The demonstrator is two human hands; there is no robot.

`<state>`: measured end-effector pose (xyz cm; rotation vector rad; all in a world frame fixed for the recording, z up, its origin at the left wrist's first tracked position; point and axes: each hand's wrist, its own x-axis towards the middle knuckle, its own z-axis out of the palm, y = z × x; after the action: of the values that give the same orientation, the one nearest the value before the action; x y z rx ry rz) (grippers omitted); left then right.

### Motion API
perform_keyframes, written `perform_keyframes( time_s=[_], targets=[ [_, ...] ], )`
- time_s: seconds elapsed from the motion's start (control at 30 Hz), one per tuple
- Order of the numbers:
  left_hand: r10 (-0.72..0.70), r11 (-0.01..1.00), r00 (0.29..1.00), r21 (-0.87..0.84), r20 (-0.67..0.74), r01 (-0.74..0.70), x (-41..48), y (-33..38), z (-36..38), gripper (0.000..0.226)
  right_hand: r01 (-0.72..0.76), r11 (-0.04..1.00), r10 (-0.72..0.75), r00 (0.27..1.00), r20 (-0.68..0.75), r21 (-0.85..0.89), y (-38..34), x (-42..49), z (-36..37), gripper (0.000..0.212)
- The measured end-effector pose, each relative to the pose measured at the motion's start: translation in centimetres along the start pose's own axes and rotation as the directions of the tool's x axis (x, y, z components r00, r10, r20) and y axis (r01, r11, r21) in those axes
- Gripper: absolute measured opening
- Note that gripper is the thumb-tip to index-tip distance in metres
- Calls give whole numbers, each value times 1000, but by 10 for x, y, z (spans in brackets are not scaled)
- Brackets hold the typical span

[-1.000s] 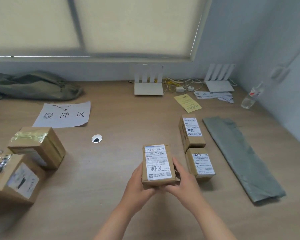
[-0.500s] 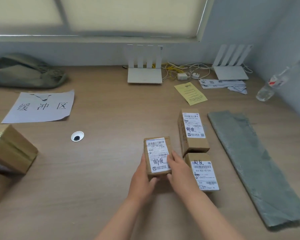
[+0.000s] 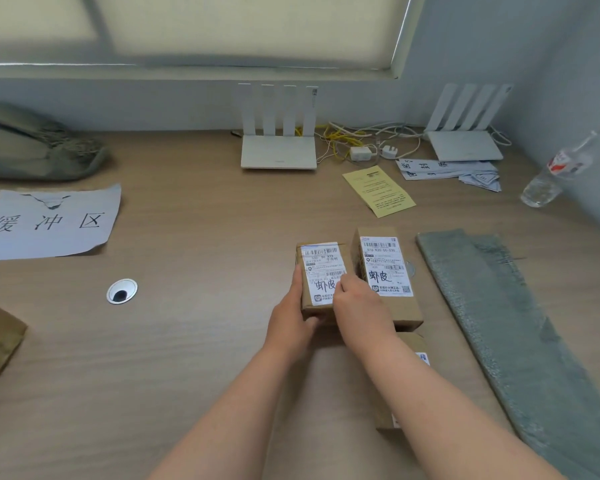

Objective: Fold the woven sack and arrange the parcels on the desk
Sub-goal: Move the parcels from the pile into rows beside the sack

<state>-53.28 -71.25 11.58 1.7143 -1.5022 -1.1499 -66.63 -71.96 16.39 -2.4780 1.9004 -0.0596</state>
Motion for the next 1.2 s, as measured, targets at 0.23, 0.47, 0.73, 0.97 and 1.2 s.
perform_keyframes(
  time_s=[0.23,0.47,0.73,0.97,1.2],
  targets=[
    [19,998,1000,54,11,-20,21,3,4,109,-40,998,37,996,81,41,2,11,-3,19],
    [72,989,997,126,29,-76,-1,10,-18,112,-89,996,91,983,161,-21,-4,12,-6,42],
    [125,992,988,41,-86,-122,-97,-4,-109,84,-76,922,59,997,56,379,-88,-46,-39,78],
    [-13,999,955,-51,-297,-2,-211,-76,-219,79,15,787,-84,993,83,617,-235,-95,-50,73],
    [-123,990,874,-116,-471,77,-300,-129,-333,75,122,698,-268,958,99,706,-388,-108,-68,75]
  ],
)
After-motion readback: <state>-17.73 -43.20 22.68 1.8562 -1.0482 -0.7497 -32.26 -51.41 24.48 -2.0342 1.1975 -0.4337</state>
